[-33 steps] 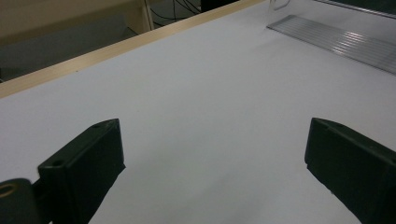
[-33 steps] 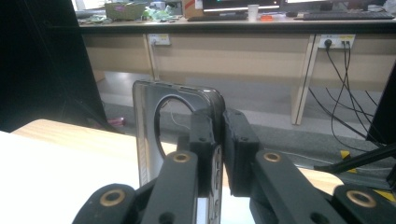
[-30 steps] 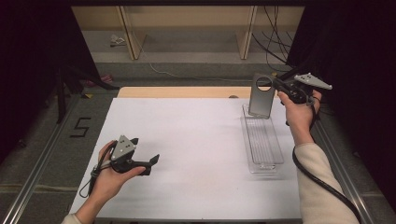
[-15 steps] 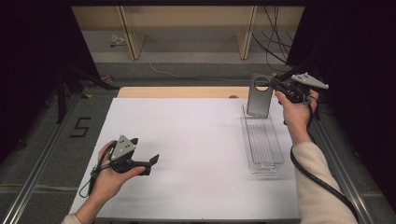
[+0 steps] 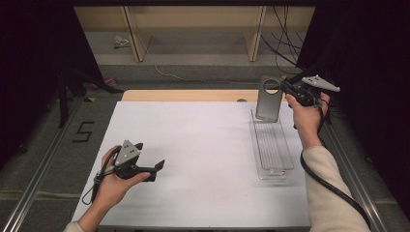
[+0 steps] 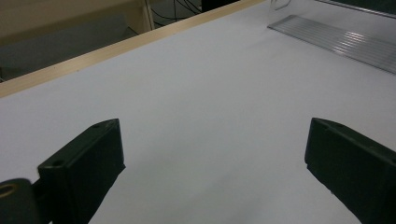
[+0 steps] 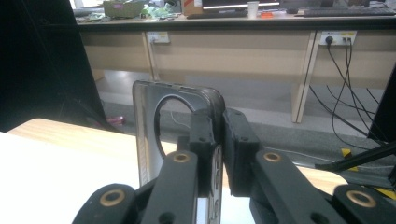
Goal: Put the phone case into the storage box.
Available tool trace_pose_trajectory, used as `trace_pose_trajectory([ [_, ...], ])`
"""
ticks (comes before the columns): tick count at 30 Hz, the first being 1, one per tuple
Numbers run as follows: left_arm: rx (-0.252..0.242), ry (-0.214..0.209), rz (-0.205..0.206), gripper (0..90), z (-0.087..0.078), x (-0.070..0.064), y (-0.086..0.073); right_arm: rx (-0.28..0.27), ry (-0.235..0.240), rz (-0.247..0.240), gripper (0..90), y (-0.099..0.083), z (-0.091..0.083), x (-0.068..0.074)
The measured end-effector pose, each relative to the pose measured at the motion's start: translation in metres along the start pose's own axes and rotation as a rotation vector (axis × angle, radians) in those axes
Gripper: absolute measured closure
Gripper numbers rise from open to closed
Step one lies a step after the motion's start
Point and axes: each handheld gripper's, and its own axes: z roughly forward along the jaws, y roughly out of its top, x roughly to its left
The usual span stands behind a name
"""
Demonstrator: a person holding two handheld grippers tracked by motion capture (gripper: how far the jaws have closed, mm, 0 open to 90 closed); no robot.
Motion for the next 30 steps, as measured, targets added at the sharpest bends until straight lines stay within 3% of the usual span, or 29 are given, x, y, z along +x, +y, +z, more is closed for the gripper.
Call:
trace_pose_trajectory([
  [30, 0.0, 0.002, 0.001, 4.0, 0.0003, 0.0002, -0.0001, 0.026, -0.001, -0.016, 83.5, -0.0076, 0.0102, 0.0003],
])
